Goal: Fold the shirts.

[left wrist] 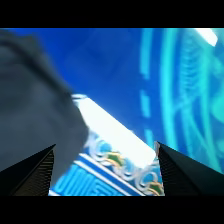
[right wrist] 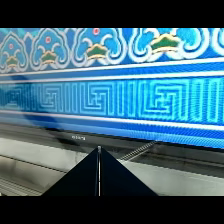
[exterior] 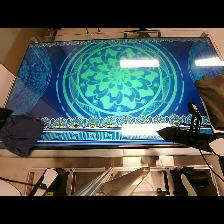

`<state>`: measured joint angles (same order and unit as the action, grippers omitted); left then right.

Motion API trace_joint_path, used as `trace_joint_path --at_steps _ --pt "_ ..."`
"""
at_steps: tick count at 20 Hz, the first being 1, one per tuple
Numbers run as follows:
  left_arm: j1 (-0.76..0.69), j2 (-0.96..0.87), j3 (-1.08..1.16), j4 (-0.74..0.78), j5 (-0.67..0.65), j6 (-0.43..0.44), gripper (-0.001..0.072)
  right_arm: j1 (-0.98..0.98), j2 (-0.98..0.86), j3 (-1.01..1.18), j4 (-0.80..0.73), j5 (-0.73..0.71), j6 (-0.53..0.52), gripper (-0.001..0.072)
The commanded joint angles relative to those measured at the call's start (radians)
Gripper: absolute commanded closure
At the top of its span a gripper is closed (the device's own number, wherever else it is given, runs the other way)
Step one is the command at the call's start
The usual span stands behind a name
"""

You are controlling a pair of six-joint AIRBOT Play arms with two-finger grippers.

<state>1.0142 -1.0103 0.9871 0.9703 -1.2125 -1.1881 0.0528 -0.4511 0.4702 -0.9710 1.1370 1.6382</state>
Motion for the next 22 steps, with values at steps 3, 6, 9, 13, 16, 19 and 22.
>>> trace_joint_path --at_steps 3,6,9,13,16,19,22 --pt "0.273 -0.273 0.040 0.069 -0.015 0.016 -0.0013 0.001 0.000 0.000 0.000 0.000 0.000 0.0696" --pt "0.356 -0.400 0.040 0.046 -0.050 0.095 -0.0013 0.000 -0.003 0.000 0.000 -0.022 0.000 0.0696" --pt "0.352 -0.503 0.040 0.046 -0.034 0.150 -0.0013 0.000 -0.004 0.000 0.000 -0.026 0.000 0.0696" --pt "0.249 -0.616 0.040 0.040 0.028 0.163 0.0009 0.000 -0.004 0.000 0.000 -0.027 0.000 0.0696" --pt "0.164 -0.645 0.058 -0.051 -0.002 0.163 0.0593 0.000 -0.004 0.000 0.001 -0.027 0.000 0.0696" --pt "0.059 -0.642 0.162 -0.202 -0.184 0.163 0.0708 0.000 -0.004 0.000 0.012 -0.026 0.000 0.0696" --pt "-0.118 -0.578 0.240 -0.341 -0.287 0.139 0.0708 0.000 -0.004 0.000 0.015 -0.027 0.000 0.0696"
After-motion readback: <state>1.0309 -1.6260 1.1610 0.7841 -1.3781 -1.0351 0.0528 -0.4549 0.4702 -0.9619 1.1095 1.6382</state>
